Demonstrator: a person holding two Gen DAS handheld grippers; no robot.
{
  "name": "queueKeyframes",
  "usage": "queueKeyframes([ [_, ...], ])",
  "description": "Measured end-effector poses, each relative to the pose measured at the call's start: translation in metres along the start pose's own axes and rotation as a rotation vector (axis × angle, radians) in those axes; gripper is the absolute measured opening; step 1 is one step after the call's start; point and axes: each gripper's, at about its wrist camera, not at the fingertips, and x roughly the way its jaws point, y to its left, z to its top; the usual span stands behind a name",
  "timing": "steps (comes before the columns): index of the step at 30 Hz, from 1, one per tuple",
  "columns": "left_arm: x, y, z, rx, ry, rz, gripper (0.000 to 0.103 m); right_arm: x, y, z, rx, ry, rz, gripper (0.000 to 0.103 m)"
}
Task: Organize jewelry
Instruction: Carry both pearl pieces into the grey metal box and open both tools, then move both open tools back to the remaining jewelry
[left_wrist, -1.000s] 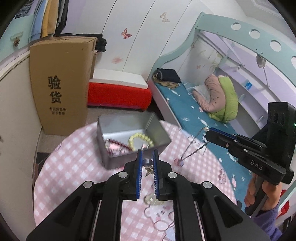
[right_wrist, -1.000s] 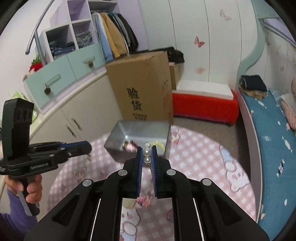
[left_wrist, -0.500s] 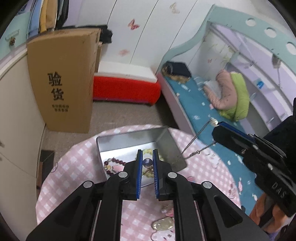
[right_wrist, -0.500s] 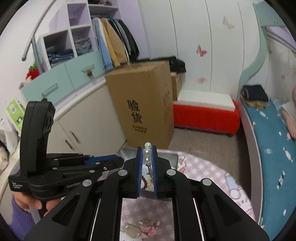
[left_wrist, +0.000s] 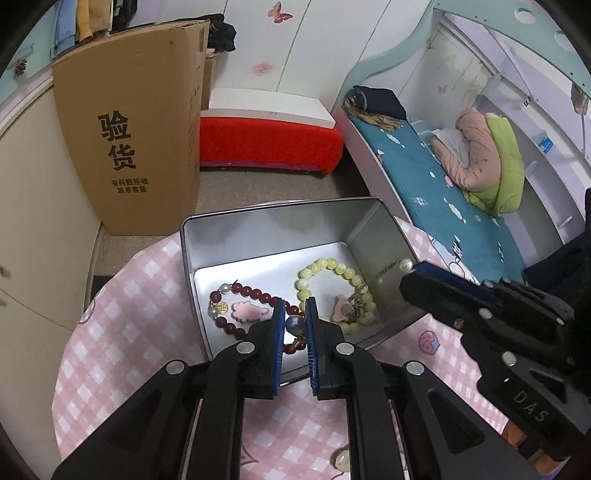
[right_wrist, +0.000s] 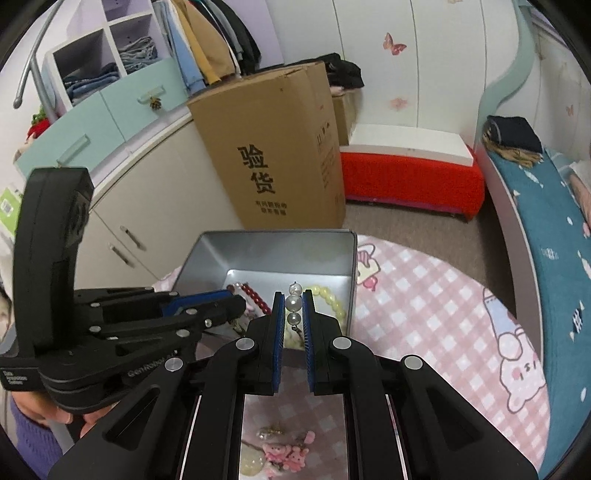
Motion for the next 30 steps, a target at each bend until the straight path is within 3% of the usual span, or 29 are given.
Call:
queueKeyframes([
  [4,0.0,-0.001,0.002,-0.007,0.005,0.003,0.01,0.002,-0.002,-0.005,0.016,0.006,0.013,0.011],
  [6,-0.002,-0.003,0.002,-0.011,-0.001,0.007,0.016,0.0,-0.003,-0.006,0.027,-0.002,0.018,0.012],
  [11,-0.015,-0.007,0.001,-0.012,-0.058,0.018,0.048,-0.011,-0.006,-0.006,0.047,-0.021,0.028,0.013],
  [18,-0.039,-0.01,-0.006,-0.025,-0.117,0.011,0.049,-0.04,-0.009,-0.01,0.062,-0.069,0.024,0.013],
  [20,-0.048,-0.011,-0.011,-0.021,-0.14,0.007,0.049,-0.049,-0.009,-0.014,0.058,-0.081,0.011,0.022],
  [22,-0.059,-0.015,-0.019,-0.008,-0.173,0.024,0.054,-0.061,-0.008,-0.021,0.051,-0.109,-0.029,0.055],
  [23,-0.066,-0.018,-0.025,0.002,-0.2,0.041,0.062,-0.066,-0.008,-0.024,0.04,-0.121,-0.047,0.056],
  [24,-0.071,-0.02,-0.03,0.009,-0.221,0.053,0.064,-0.07,-0.008,-0.03,0.031,-0.123,-0.061,0.056],
  [26,-0.077,-0.026,-0.044,0.037,-0.249,0.074,0.064,-0.075,-0.012,-0.039,0.044,-0.121,-0.064,0.056],
  [30,-0.069,-0.036,-0.074,0.093,-0.22,0.074,0.064,-0.076,-0.024,-0.065,0.072,-0.096,-0.09,0.058],
])
